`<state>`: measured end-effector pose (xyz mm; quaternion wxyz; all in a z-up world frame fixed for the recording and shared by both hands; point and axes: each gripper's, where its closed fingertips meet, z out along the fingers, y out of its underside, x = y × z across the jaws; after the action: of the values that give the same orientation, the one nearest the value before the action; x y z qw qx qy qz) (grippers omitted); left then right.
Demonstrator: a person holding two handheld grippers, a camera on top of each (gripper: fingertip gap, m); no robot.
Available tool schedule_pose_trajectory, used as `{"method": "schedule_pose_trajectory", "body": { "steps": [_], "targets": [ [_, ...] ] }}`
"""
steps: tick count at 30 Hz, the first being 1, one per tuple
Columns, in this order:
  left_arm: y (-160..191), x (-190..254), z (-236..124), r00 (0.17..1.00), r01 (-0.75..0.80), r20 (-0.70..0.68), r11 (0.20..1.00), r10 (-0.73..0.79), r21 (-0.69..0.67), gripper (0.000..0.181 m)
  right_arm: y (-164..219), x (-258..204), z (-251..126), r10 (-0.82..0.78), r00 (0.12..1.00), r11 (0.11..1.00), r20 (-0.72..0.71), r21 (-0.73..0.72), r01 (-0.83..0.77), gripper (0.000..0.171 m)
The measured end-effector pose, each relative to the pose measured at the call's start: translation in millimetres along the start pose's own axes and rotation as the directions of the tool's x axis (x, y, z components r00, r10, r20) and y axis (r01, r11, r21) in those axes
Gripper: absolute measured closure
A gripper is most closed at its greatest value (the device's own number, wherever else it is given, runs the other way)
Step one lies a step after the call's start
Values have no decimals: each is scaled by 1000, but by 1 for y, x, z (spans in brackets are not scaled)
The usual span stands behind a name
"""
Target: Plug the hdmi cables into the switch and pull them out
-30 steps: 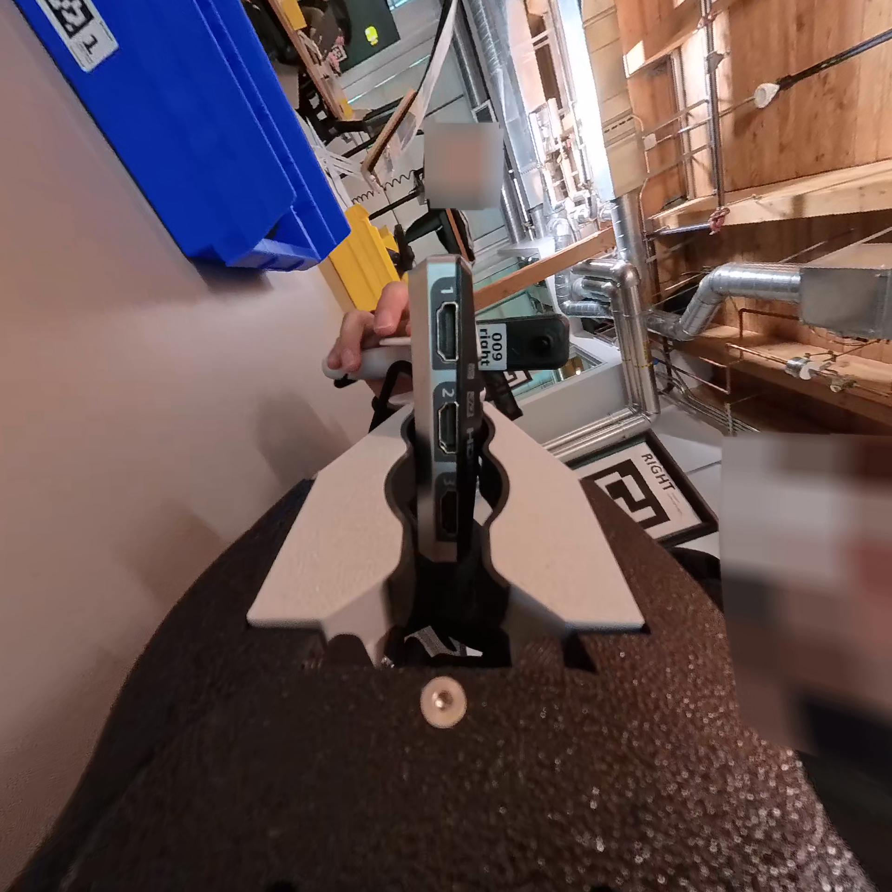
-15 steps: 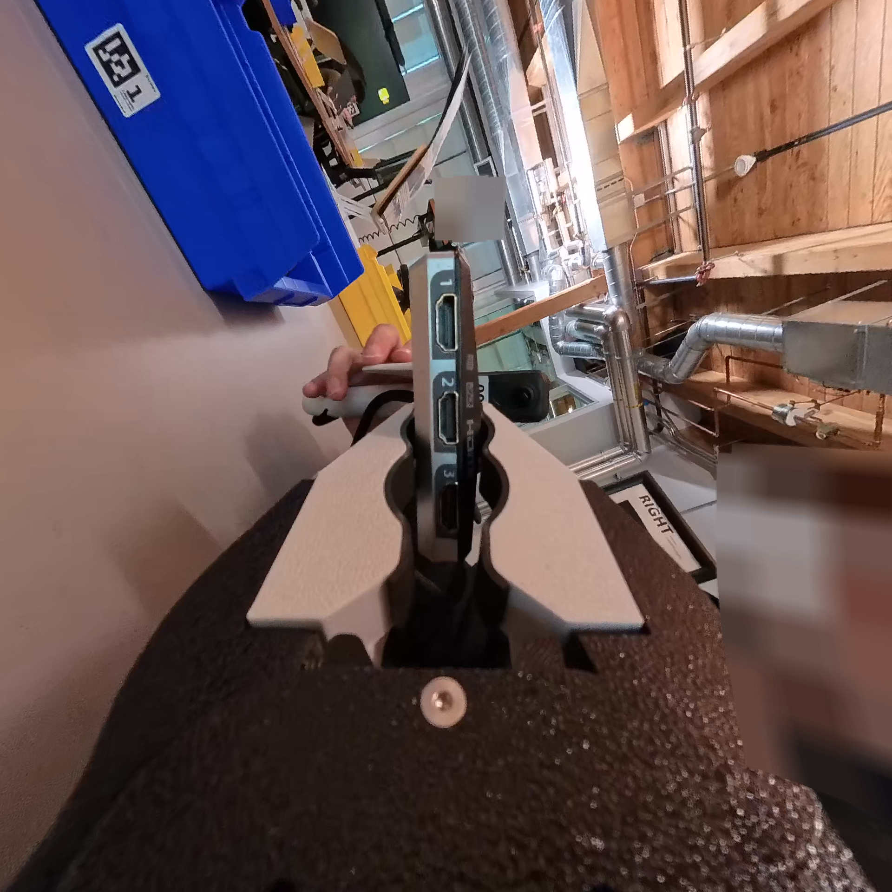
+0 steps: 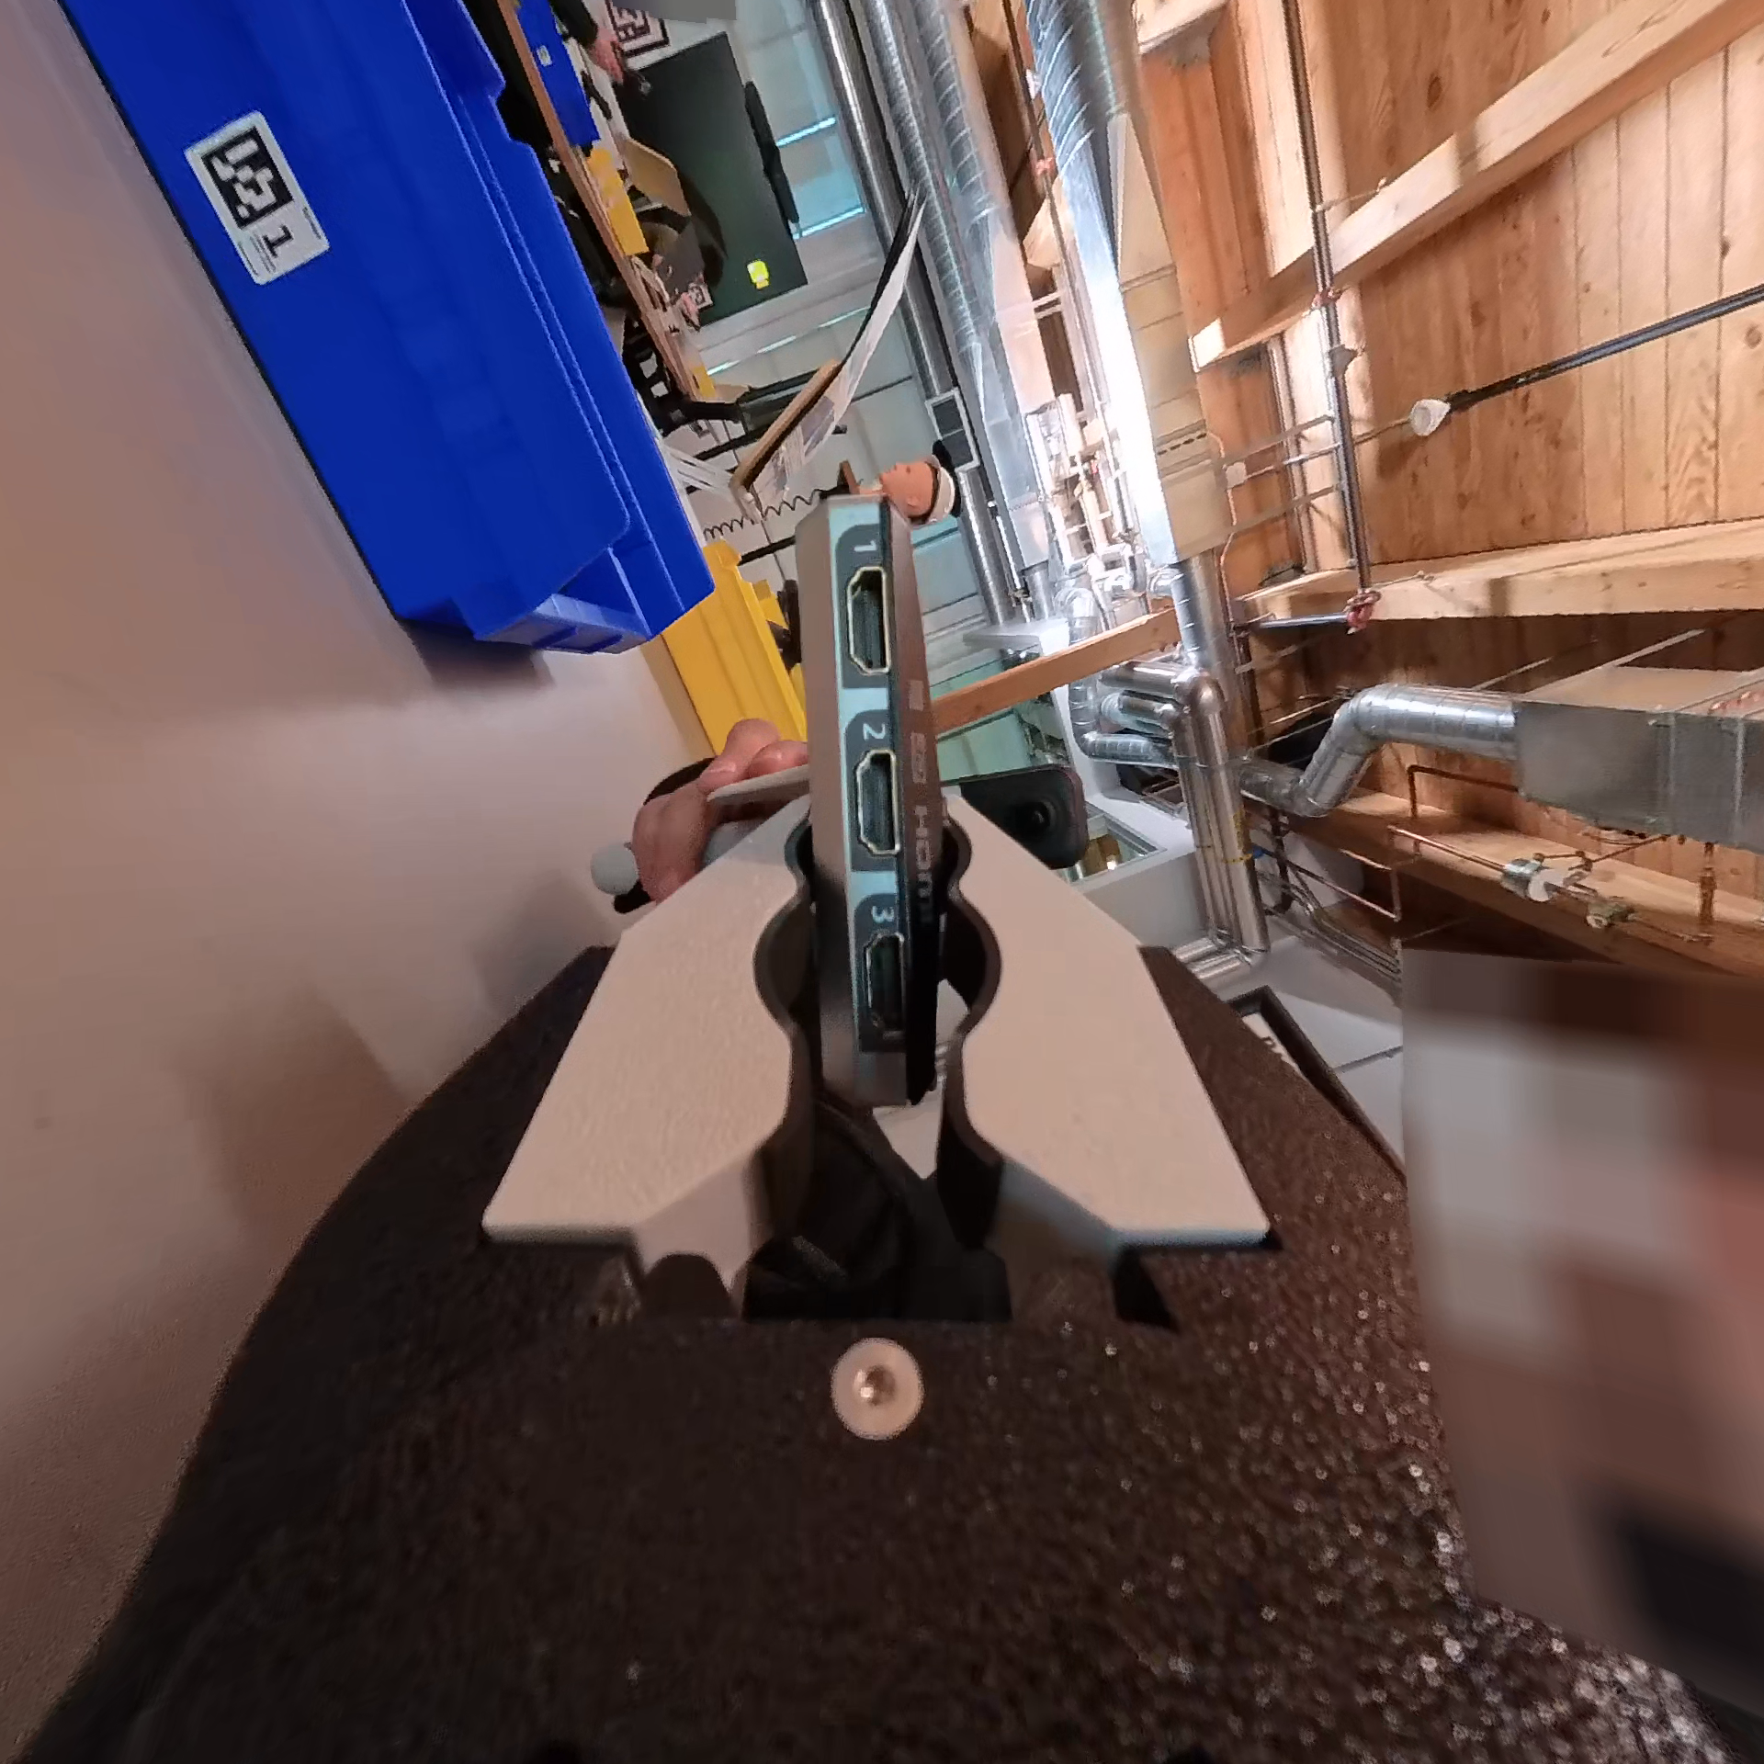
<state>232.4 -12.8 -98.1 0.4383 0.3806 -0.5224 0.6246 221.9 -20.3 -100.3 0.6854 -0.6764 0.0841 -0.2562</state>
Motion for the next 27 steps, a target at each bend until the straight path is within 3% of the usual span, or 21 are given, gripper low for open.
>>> {"method": "schedule_pose_trajectory", "body": {
  "steps": [5,7,9,11,12,14,16,17,19,21,22,25,27],
  "targets": [
    [-10,1,-8,983,-166,95,984,160,62,149,-2,9,-9,100,995,994,5,49,-100,151],
    [-16,3,-20,926,-335,204,941,318,56,138,0,15,-14,117,993,991,-11,59,-116,151],
    [-21,13,-35,815,-525,296,851,498,15,135,4,17,-17,132,991,990,-4,51,-132,151],
    [-38,22,-62,647,-675,428,735,631,-64,134,6,17,-18,138,990,989,8,48,-138,151],
    [-55,24,-83,520,-737,527,665,672,-119,134,7,18,-19,143,990,988,8,51,-143,151],
    [-101,24,-143,177,-790,731,538,659,-294,140,7,22,-21,161,987,985,5,69,-160,151],
    [-139,14,-215,-147,-666,797,537,585,-517,144,7,26,-24,180,984,980,-1,90,-179,151],
    [-149,5,-245,-224,-561,790,588,570,-583,141,7,28,-25,184,983,978,-7,99,-183,151],
    [-159,-16,-281,-221,-398,774,670,593,-627,137,6,29,-28,190,982,975,-2,113,-189,151],
    [-162,-36,-282,-102,-337,753,690,650,-641,137,5,32,-29,202,979,972,-4,128,-199,151],
    [-166,-45,-283,-80,-321,751,696,656,-642,137,6,33,-30,206,979,970,-5,130,-204,151],
    [-164,-81,-285,-84,-170,668,650,740,-741,135,8,33,-31,211,977,969,-3,128,-209,151],
    [-159,-107,-277,-30,-105,651,646,758,-756,134,8,34,-32,216,976,968,-1,130,-214,151]
  ]
}}
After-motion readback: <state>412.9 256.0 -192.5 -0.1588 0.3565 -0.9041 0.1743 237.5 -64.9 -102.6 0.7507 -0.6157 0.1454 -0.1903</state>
